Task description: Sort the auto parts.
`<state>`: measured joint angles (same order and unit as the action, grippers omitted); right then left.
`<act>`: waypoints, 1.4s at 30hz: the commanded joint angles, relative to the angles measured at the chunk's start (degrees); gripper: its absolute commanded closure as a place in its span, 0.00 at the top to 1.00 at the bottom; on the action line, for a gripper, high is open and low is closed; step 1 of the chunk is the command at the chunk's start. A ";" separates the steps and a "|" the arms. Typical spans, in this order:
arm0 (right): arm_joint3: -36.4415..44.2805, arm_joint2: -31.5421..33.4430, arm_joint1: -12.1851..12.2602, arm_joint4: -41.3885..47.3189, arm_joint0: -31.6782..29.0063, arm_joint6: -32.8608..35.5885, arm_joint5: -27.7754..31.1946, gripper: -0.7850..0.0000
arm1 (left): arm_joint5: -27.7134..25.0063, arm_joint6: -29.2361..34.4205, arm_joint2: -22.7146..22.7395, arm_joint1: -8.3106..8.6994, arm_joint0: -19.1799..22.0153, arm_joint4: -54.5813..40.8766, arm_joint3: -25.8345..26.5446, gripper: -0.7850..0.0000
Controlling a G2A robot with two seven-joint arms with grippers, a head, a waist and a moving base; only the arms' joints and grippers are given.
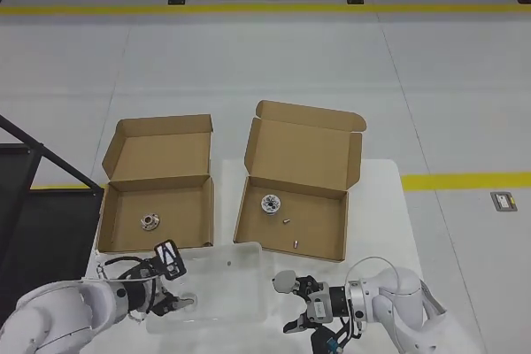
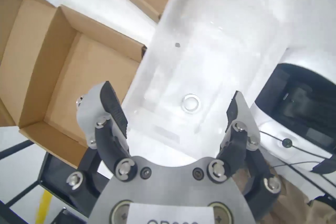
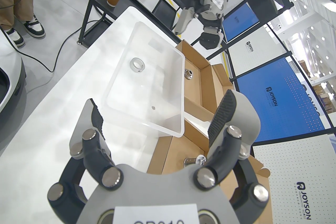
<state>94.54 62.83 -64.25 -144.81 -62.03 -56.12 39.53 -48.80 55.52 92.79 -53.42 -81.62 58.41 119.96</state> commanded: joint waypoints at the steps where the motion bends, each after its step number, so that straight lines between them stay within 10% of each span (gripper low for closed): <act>1: 0.00 0.00 0.00 -0.01 0.00 0.00 0.00 1.00 | -2.38 -2.40 -2.39 1.73 -1.61 5.11 0.18 1.00; 16: 0.00 0.00 0.00 -0.01 0.00 0.00 0.00 1.00 | 3.75 -3.89 -6.23 1.44 0.37 13.58 -4.19 1.00; 24: 0.00 0.00 0.00 -0.01 0.00 0.00 0.00 1.00 | 3.18 -2.33 -13.47 1.10 5.08 18.45 -9.29 0.54; 42: 0.00 0.00 0.00 -0.01 0.00 0.00 0.00 1.00 | -1.37 -1.40 -26.59 0.48 17.21 20.77 -24.38 0.48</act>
<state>94.54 62.83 -64.25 -144.81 -62.03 -56.12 39.53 -49.80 54.50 67.25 -52.97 -65.13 79.23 96.58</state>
